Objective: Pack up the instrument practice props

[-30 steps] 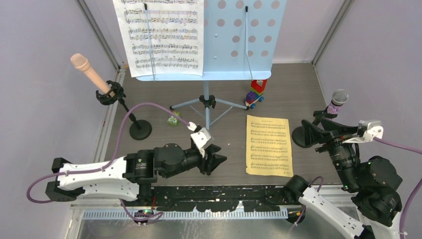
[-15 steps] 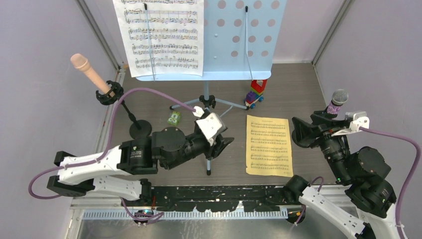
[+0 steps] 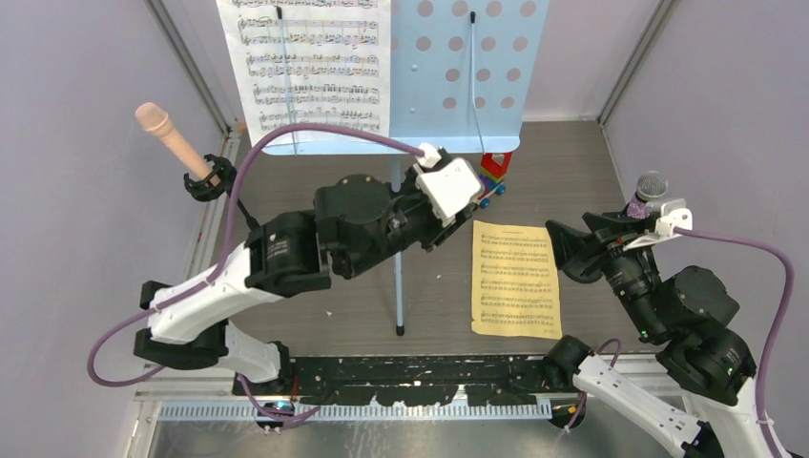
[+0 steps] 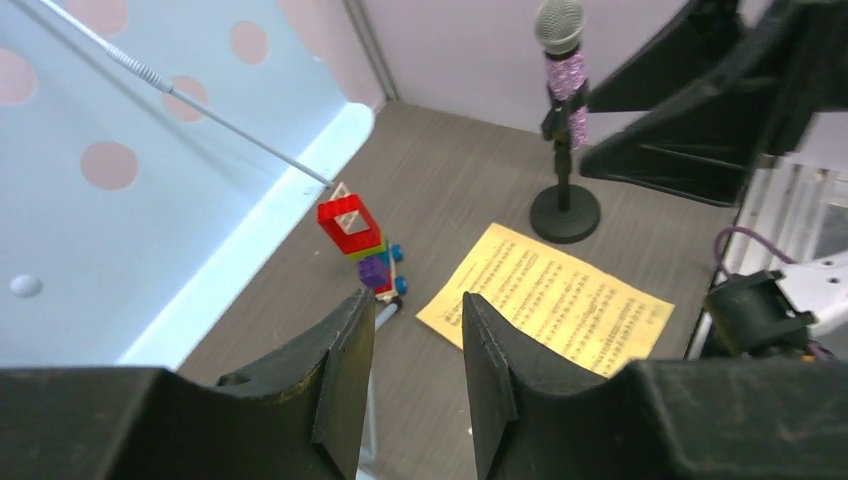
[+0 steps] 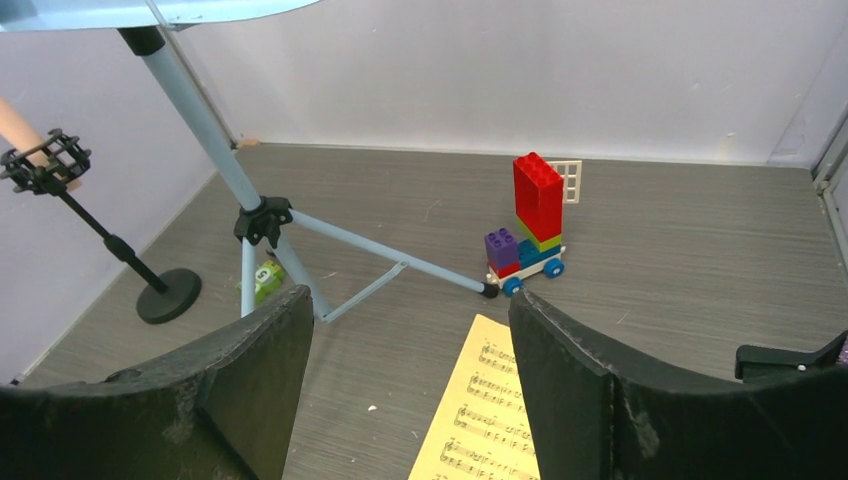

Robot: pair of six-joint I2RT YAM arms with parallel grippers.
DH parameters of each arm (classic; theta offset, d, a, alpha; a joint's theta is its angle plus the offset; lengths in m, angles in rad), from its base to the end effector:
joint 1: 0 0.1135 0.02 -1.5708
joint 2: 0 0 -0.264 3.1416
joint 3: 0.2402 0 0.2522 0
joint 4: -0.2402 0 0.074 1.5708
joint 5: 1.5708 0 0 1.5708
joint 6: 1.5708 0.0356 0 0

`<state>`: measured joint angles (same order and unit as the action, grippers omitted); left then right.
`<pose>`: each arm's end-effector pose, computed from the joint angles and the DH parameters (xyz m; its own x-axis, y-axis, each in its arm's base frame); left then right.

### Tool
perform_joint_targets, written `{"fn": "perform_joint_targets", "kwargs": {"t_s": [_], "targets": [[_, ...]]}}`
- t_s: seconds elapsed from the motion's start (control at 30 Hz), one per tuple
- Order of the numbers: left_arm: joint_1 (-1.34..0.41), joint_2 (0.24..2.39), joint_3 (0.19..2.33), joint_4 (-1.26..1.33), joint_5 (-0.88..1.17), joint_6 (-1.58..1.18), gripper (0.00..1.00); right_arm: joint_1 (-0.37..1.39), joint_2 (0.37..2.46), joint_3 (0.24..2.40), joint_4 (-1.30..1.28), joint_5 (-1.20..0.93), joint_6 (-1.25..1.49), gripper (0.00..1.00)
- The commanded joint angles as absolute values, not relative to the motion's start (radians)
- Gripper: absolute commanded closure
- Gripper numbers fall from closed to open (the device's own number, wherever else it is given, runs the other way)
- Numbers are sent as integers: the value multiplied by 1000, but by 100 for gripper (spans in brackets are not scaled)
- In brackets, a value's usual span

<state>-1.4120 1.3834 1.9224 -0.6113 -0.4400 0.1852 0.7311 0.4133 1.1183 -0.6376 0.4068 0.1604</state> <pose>0.0555 -0.2506 0.5424 0.1409 0.1737 -0.9747 0.8142 0.5398 0.2139 0.0335 0.0111 0.4312 -0.0015 0.1957 -0.9807 -0.3232 0.9279 0.1857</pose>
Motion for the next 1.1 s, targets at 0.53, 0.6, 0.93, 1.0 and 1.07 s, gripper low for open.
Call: {"fn": "perform_joint_targets", "kwargs": {"t_s": [0.53, 0.6, 0.93, 1.0, 1.07], "targets": [[-1219, 1178, 2122, -766, -447, 270, 62, 732, 474, 1147, -620, 328, 177, 23], [-1220, 1157, 2115, -773, -467, 280, 62, 730, 485, 1146, -607, 304, 180, 23], [-1220, 1058, 1962, -682, -586, 332, 62, 731, 610, 1219, -541, 20, 205, 22], [-1220, 1048, 1920, -646, -601, 342, 62, 731, 639, 1236, -515, -22, 214, 22], [-1220, 1044, 1889, -599, -645, 359, 62, 731, 664, 1254, -478, -39, 231, 22]]}}
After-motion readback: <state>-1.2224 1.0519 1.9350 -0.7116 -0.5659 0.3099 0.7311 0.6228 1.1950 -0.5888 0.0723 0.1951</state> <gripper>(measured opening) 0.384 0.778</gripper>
